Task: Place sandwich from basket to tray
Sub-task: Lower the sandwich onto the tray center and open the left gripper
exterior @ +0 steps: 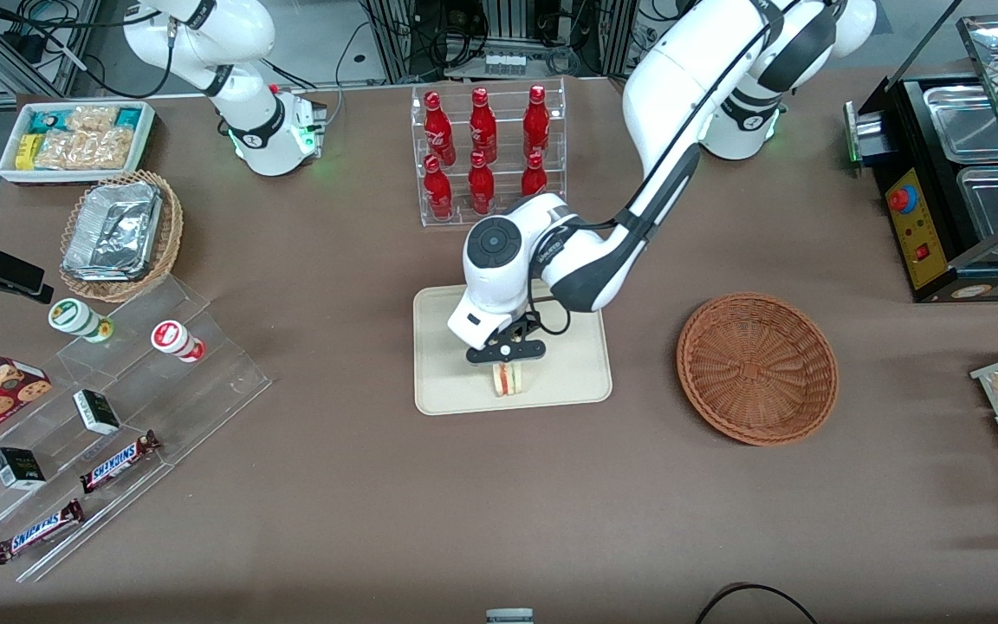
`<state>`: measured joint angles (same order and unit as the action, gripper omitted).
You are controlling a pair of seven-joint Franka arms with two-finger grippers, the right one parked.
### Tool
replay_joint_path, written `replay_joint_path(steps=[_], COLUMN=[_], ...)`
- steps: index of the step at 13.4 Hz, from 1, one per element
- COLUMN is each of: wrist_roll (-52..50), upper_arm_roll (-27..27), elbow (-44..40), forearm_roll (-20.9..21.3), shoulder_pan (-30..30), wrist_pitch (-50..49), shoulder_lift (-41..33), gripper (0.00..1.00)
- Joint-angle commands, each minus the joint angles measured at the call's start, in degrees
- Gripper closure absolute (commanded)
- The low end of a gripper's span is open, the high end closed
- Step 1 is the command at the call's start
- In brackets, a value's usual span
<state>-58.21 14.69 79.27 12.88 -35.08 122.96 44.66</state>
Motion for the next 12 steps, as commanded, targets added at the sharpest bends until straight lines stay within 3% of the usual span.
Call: replay_joint_path(steps=[1, 2, 7, 12], wrist_roll=[-1.55, -1.56, -1.64, 0.02], upper_arm_roll=[-0.71, -0.71, -0.8, -0.62], elbow=[-0.61, -0.18, -0.52, -0.17], forearm_roll=[1.27, 1.27, 0.31, -5.23], shoulder_pan=[-0.78, -0.78, 0.18, 11.23], wrist_pitch=[-0.09, -0.18, -6.05, -19.32], shoulder_lift=[0.16, 0.08, -6.67, -20.12], gripper=[0.51, 0.01, 0.0, 0.0])
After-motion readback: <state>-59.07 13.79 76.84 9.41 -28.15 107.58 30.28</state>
